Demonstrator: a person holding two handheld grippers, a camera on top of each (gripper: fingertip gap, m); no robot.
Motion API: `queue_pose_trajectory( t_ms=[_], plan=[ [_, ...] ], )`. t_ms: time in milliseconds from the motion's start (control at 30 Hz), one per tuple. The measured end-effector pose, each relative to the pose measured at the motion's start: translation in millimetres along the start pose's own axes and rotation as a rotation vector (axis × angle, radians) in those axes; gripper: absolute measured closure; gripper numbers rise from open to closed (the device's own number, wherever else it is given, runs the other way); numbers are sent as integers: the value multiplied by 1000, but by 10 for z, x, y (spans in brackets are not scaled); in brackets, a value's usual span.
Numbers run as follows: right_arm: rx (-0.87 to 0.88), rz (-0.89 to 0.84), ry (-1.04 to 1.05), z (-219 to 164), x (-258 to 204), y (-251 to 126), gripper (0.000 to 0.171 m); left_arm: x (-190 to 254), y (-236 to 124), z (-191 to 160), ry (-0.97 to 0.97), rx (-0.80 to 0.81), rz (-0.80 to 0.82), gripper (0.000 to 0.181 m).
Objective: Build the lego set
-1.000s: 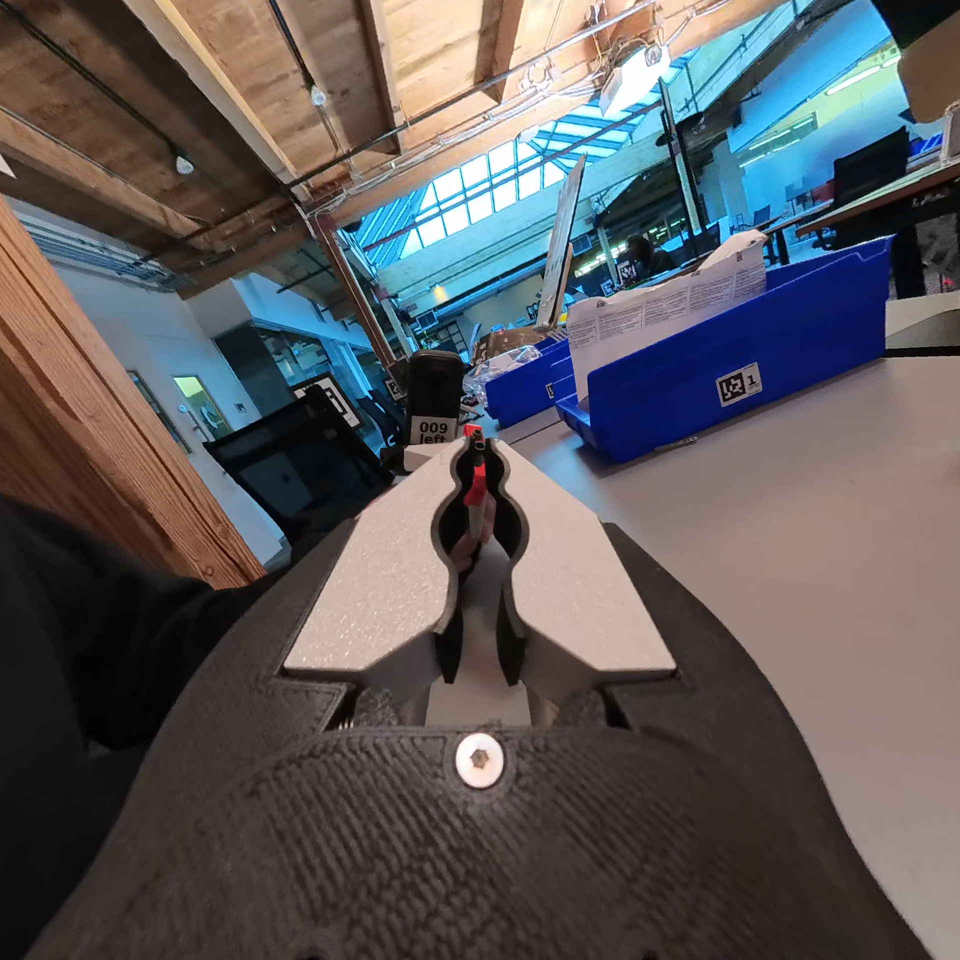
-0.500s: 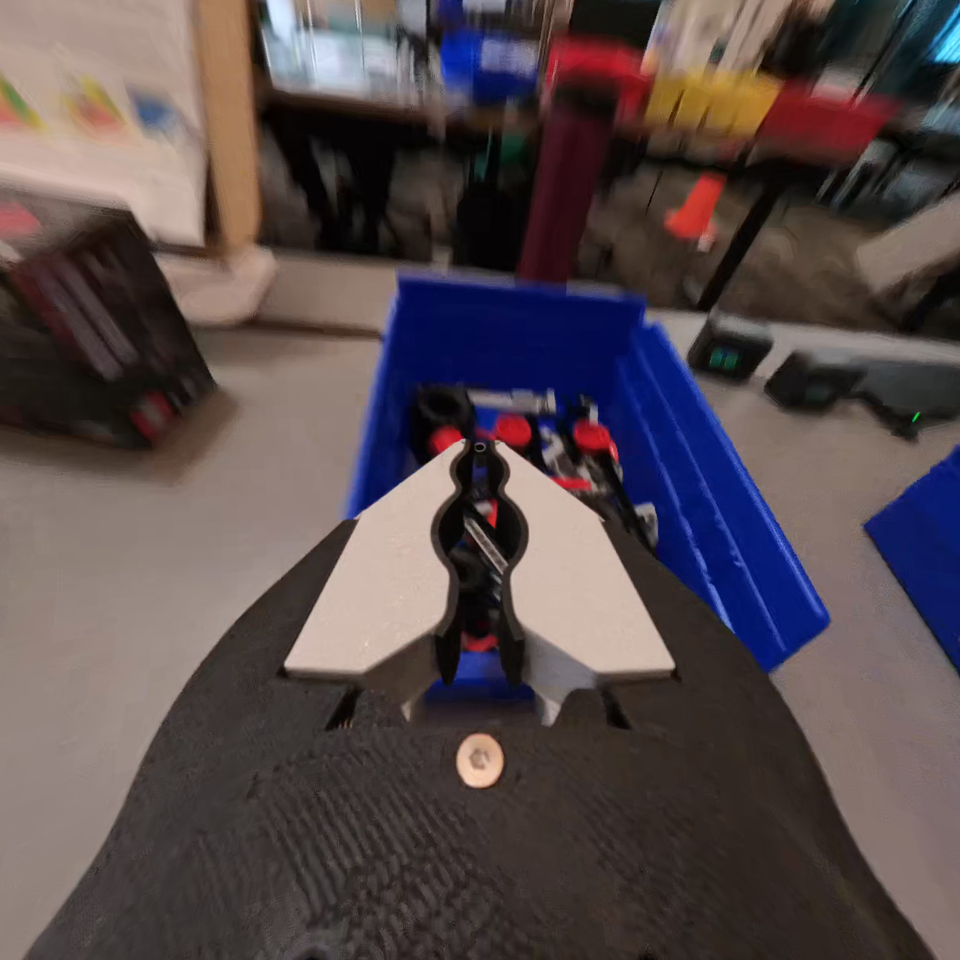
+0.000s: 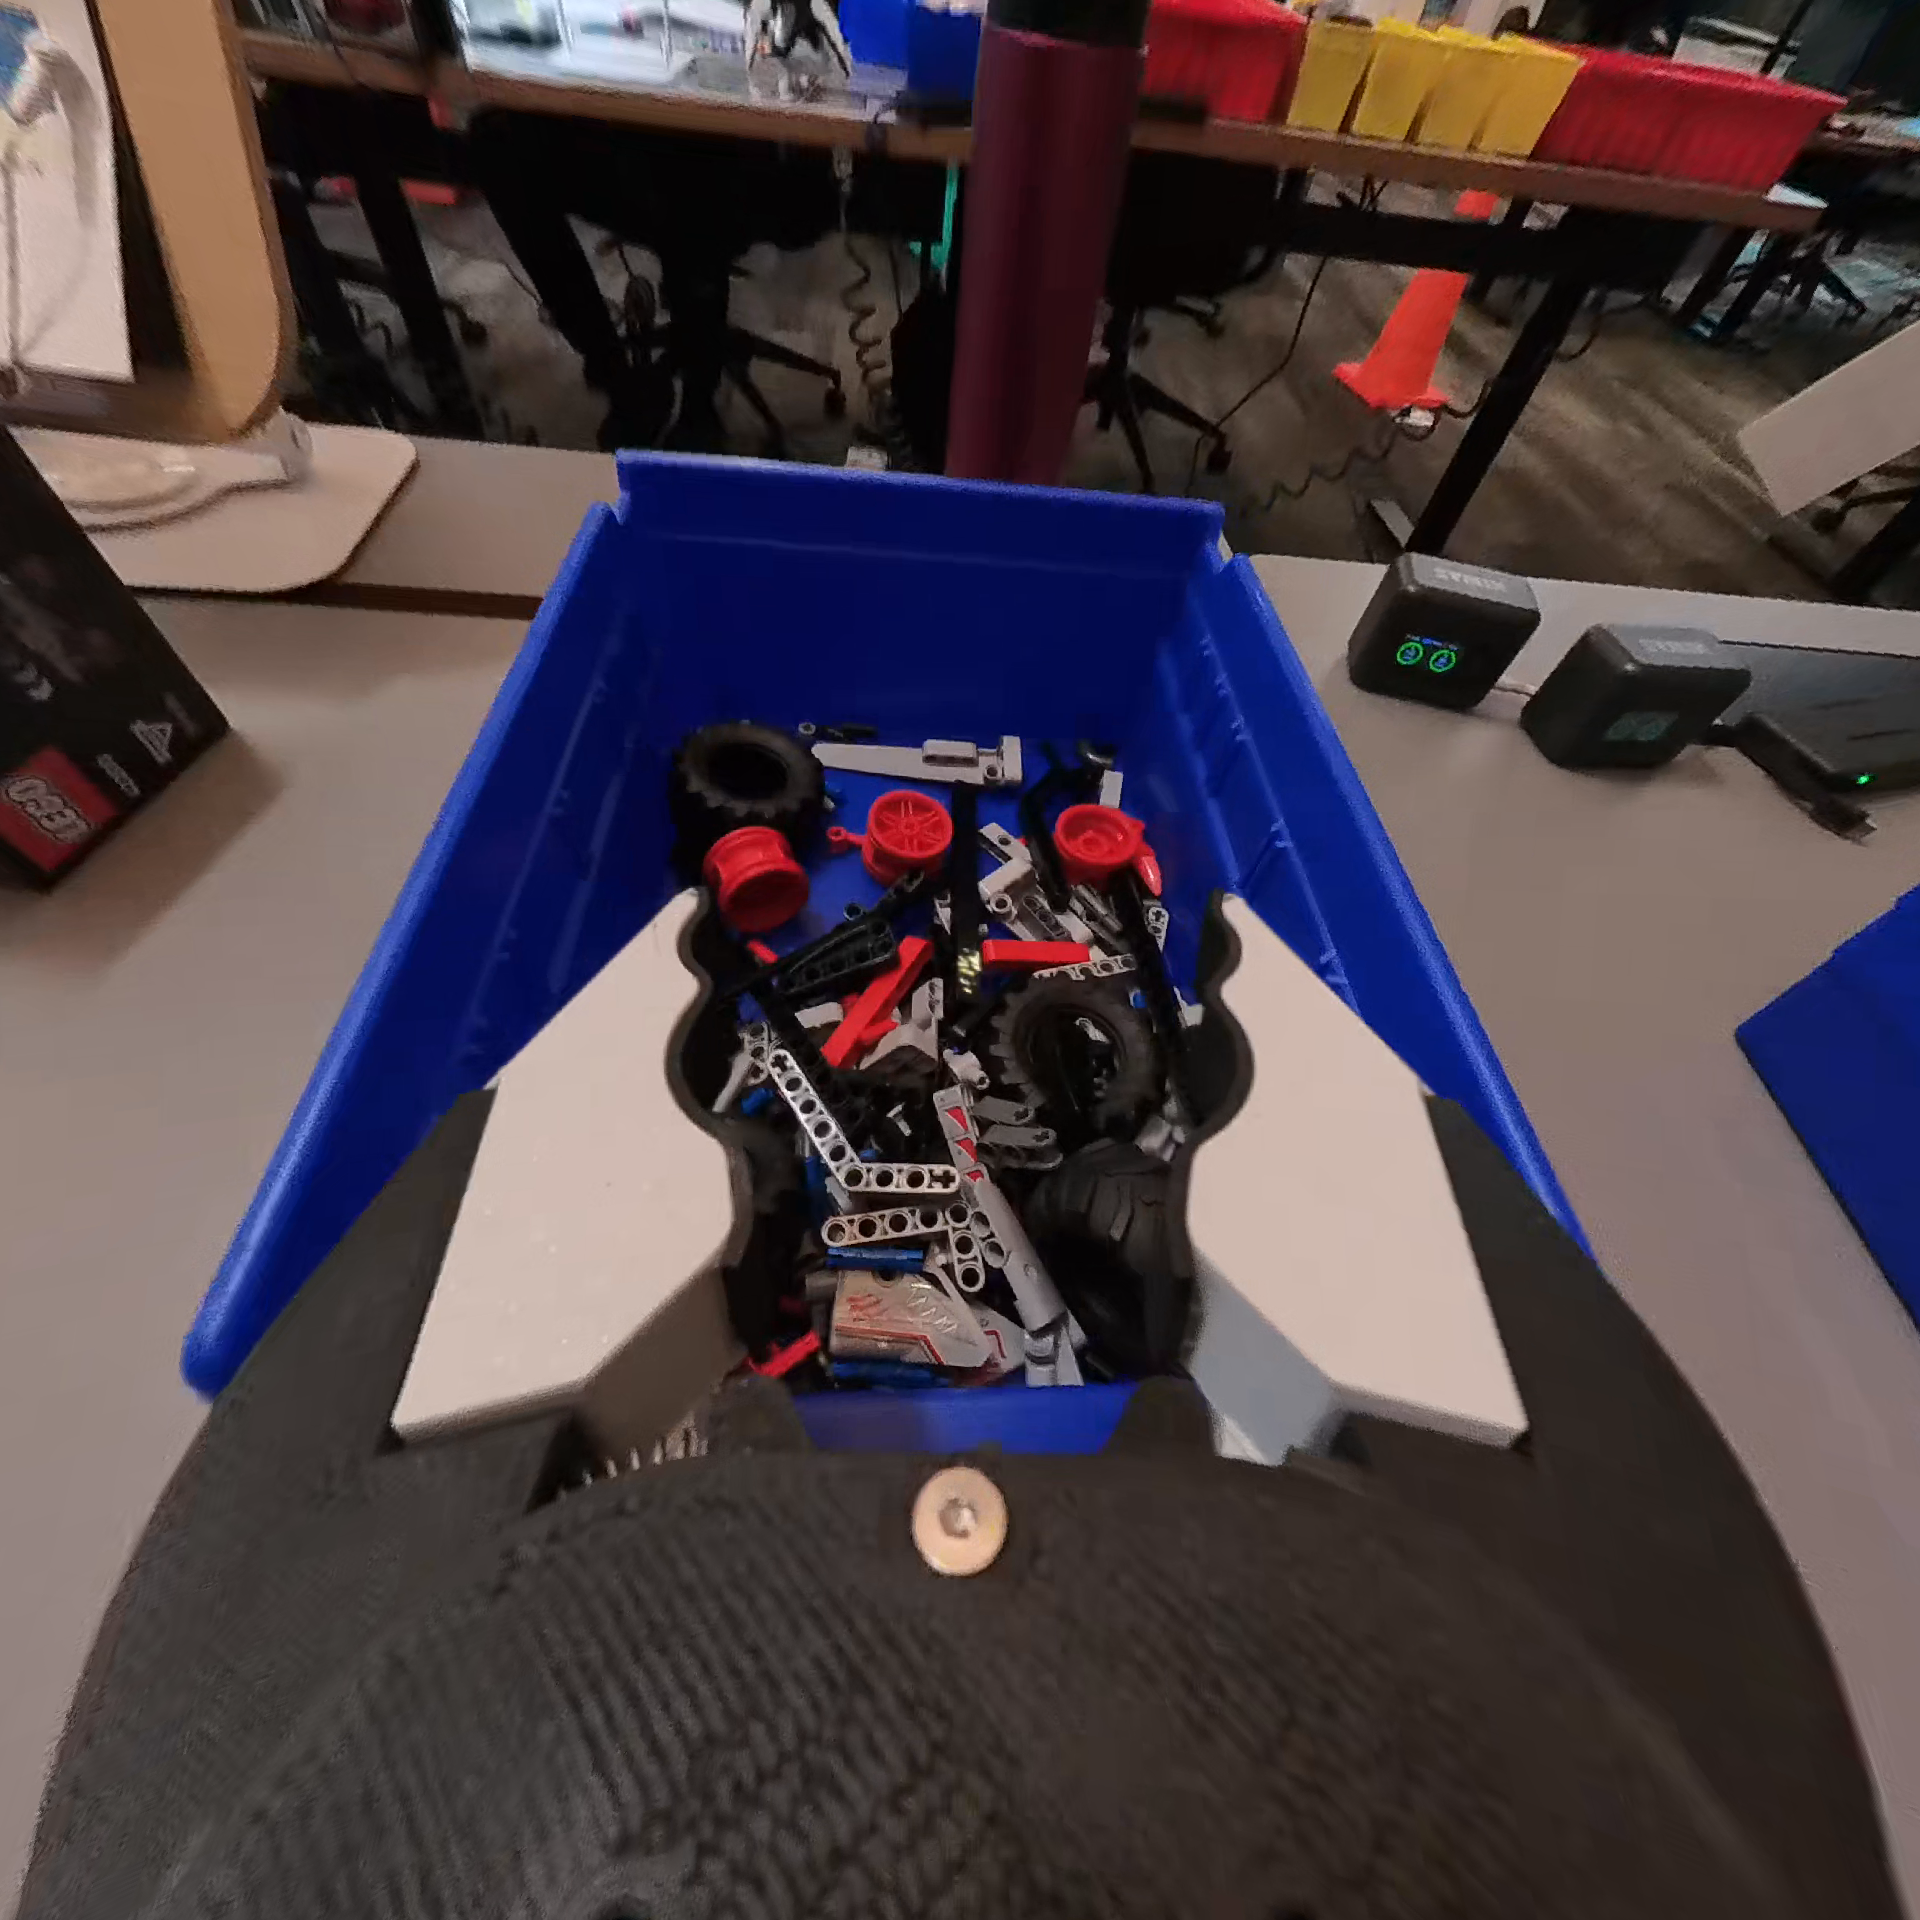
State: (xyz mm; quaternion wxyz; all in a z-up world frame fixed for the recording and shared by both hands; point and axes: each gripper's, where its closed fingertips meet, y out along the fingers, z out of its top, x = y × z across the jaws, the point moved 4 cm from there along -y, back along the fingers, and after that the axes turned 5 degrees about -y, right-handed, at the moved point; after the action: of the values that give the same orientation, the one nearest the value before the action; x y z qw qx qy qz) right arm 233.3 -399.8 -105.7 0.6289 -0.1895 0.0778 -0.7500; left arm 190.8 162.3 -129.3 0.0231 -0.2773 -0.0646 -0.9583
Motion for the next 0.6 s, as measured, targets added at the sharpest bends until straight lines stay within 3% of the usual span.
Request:
queue_pose_trajectory(
  t_ms=[200,400,500,600],
  plan=[
    [-113,-7,3,-128,25,106,75,12,6,-1,0,1,-6,176],
    [11,-148,-57,308,-67,-296,61,3,-25,14,-4,9,-2,176],
    [147,-100,-194,693,-513,-671,57,-12,-30,16,-11,12,1,176],
    [203,120,-307,858,-1242,-892,55,-9,-31,17,-17,16,-5,176]
  ],
)
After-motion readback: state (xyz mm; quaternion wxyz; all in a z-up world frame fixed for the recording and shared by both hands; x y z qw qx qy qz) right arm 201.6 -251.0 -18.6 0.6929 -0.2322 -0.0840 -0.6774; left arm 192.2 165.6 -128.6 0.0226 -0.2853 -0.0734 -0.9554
